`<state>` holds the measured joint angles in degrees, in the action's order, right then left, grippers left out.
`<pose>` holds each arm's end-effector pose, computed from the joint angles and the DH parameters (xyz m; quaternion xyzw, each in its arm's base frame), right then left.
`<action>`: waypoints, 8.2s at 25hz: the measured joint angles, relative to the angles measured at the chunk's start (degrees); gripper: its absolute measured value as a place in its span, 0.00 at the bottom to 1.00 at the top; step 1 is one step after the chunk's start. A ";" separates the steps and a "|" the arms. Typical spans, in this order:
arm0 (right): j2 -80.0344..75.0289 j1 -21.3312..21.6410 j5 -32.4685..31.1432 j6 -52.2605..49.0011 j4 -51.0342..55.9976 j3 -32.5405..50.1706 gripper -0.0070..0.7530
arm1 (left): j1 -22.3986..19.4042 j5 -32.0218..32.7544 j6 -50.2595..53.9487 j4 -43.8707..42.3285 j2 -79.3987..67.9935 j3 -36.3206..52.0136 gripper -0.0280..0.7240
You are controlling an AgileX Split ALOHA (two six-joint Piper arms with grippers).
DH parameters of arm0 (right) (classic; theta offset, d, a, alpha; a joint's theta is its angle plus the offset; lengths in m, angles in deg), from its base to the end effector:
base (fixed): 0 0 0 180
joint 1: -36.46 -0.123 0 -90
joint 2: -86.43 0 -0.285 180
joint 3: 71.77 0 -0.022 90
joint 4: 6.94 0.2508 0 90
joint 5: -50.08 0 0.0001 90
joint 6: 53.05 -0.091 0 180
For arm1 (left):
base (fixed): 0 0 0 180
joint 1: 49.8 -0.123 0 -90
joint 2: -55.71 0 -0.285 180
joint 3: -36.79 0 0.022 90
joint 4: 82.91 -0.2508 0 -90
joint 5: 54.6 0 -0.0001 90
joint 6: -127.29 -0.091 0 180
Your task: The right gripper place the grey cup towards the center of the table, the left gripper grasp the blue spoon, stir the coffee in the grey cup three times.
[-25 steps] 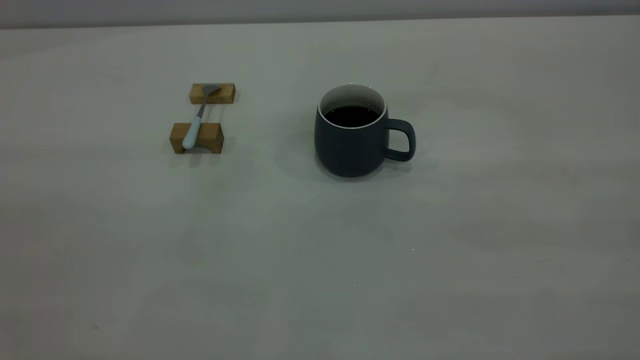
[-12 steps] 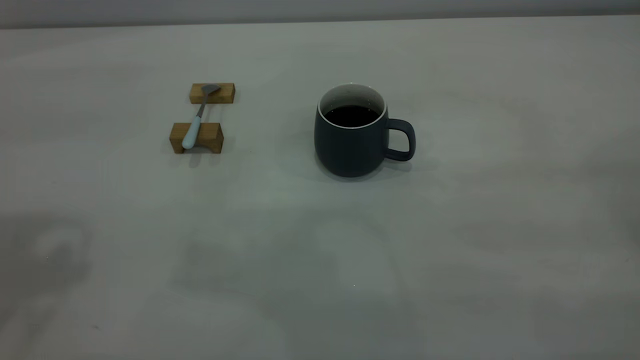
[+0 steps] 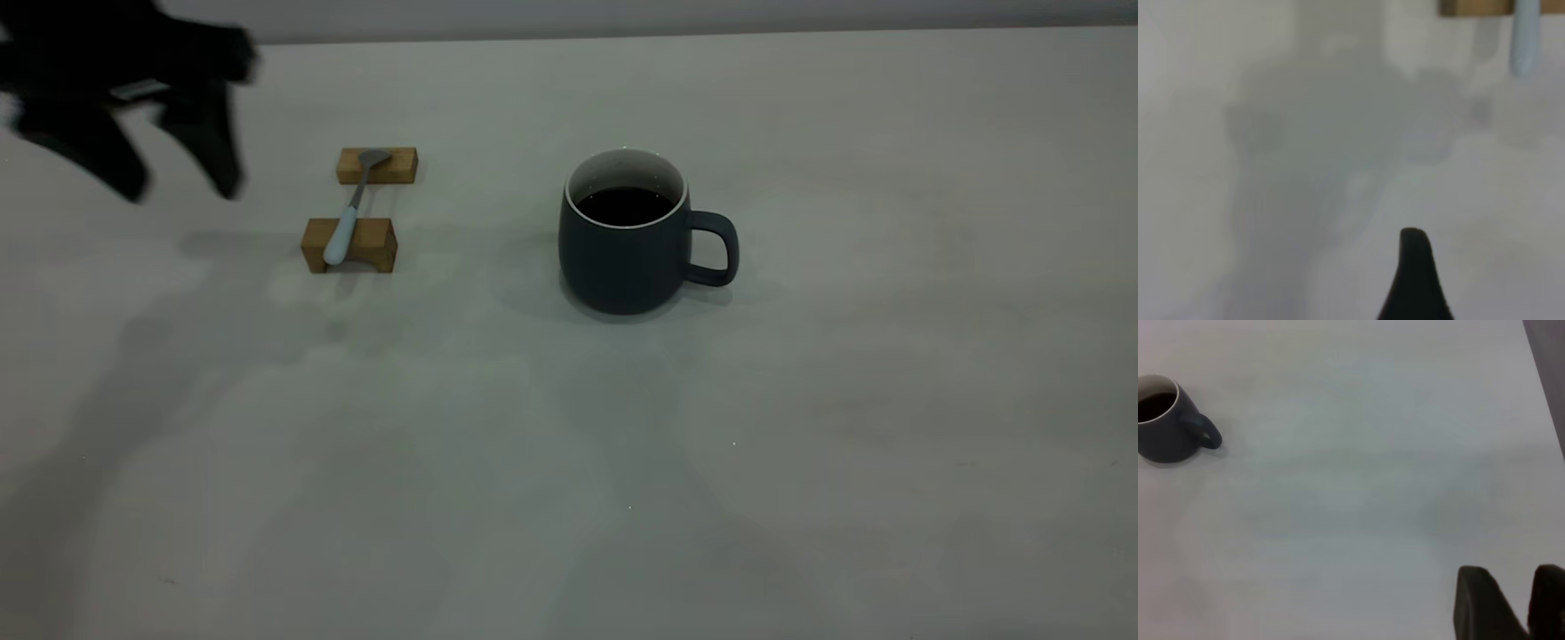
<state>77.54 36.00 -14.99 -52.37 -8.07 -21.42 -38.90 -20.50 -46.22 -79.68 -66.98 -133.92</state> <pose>-0.0022 -0.0016 0.2629 -0.0083 0.8841 -0.0107 0.4670 0.3696 -0.0741 0.1232 0.0169 0.9923 -0.0366 0.1169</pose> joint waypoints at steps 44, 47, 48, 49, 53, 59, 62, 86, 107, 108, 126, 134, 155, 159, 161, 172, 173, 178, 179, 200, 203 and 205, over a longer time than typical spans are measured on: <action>0.00 0.00 0.00 -0.07 0.00 0.00 0.32 | 4.53 32.82 40.30 28.77 -13.90 -38.18 0.27; 0.00 0.00 0.00 -0.07 0.00 0.00 0.32 | 4.53 32.82 48.04 40.83 -13.96 -38.45 0.27; 0.00 0.00 0.00 -0.01 0.00 0.00 0.32 | 4.53 32.82 50.53 43.69 -14.08 -38.45 0.27; 0.00 0.00 0.00 -0.01 0.00 0.00 0.32 | 4.53 32.82 52.43 46.64 -14.28 -38.51 0.27; 0.00 0.00 0.00 -0.07 0.00 0.00 0.32 | 5.20 32.82 57.31 54.99 -16.43 -38.68 0.27; 0.00 0.00 0.00 -0.07 0.00 0.00 0.32 | 6.99 32.82 58.05 66.76 -23.77 -38.73 0.27; 0.00 0.00 0.00 -0.07 0.00 0.00 0.32 | 6.99 32.82 55.75 69.35 -26.77 -38.73 0.27; 0.00 0.00 0.00 -0.07 0.00 0.00 0.32 | 7.90 31.71 51.96 69.56 -34.38 -38.79 0.27; 0.00 0.00 0.00 -0.07 0.00 0.00 0.32 | 6.62 31.72 54.93 59.69 -33.78 -43.41 0.27; 0.00 0.00 0.00 -0.07 0.00 0.00 0.32 | 6.42 31.24 54.42 59.20 -33.78 -44.17 0.27; 0.00 0.00 0.00 -0.07 0.00 0.00 0.32 | 7.63 32.82 55.36 57.55 -35.84 -47.21 0.27; 0.00 0.00 0.00 -0.12 0.00 0.00 0.32 | 7.17 32.76 53.95 54.11 -35.55 -47.54 0.27; 0.00 0.00 0.00 -0.07 0.00 0.00 0.32 | 7.64 32.83 45.43 -0.49 -20.51 -55.26 0.71; 0.00 0.00 0.00 -0.12 0.00 0.00 0.32 | 7.88 32.83 21.04 -6.90 -12.87 -55.26 0.71; 0.00 0.00 0.00 -0.12 0.00 0.00 0.32 | 7.88 32.83 6.31 -6.73 -9.43 -55.05 0.71; 0.00 0.00 0.00 -0.12 0.00 0.00 0.32 | 5.85 32.83 0.64 -14.13 20.19 -16.19 0.71; 0.00 0.00 0.00 -0.12 0.00 0.00 0.32 | 5.85 32.83 0.64 -14.27 23.54 -11.95 0.71; 0.00 0.00 0.00 -0.12 0.00 0.00 0.32 | 5.85 32.83 0.89 -14.65 38.51 8.24 0.71; 0.00 0.00 0.00 -0.12 0.00 0.00 0.32 | 5.71 32.83 0.89 -14.58 41.78 11.49 0.71; 0.00 0.00 0.00 -0.06 0.05 0.00 0.32 | -8.94 31.62 -0.07 -8.17 108.53 38.82 0.71; 0.00 0.00 0.00 -0.06 0.05 0.00 0.32 | -8.94 30.91 -0.07 -8.17 111.51 39.72 0.71; 0.00 0.00 0.00 -0.06 0.05 0.00 0.32 | -8.94 30.91 -0.07 -8.17 113.40 39.88 0.71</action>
<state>77.54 36.00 -14.99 -52.43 -8.02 -21.42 -47.85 10.41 -46.29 -87.85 46.41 -94.04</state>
